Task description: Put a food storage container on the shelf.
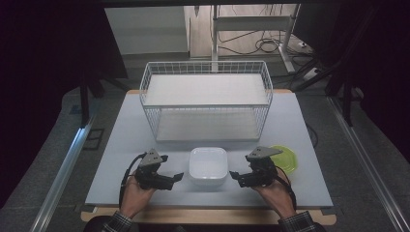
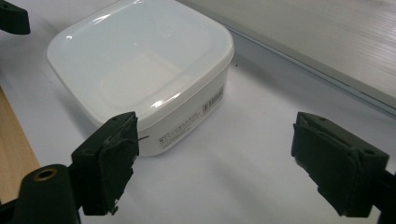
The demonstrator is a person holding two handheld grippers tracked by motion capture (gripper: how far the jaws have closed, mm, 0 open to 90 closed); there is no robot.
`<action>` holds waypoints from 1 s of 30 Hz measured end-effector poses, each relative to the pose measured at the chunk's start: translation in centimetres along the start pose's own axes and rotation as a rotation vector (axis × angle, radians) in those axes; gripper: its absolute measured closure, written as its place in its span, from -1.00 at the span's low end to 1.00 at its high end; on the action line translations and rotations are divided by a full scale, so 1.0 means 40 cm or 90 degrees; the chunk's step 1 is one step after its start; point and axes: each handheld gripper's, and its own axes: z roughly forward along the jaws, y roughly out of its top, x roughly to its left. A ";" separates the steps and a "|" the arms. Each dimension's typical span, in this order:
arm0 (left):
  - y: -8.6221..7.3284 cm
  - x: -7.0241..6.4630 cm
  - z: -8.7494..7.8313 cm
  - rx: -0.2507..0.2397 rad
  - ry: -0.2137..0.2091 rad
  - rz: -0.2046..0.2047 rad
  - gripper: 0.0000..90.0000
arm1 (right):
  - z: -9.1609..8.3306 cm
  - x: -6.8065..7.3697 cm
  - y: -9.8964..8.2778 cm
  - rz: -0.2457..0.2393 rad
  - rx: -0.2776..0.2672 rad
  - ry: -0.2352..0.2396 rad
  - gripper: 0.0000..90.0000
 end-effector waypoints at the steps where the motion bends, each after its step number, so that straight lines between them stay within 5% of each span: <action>1: 0.000 0.001 0.001 -0.001 -0.003 -0.002 -0.83 | 0.001 0.000 0.000 0.000 0.000 0.000 -0.71; 10: 0.019 -0.020 0.013 0.016 0.007 0.008 -0.85 | 0.011 0.006 0.002 0.001 -0.005 0.003 -0.84; 19: 0.050 -0.030 0.025 0.024 -0.019 0.003 -0.89 | 0.027 0.010 0.020 0.022 -0.001 0.010 -0.95; 30: 0.078 -0.034 0.065 0.041 -0.030 -0.002 -0.73 | 0.046 0.011 0.045 0.046 0.029 0.033 -0.66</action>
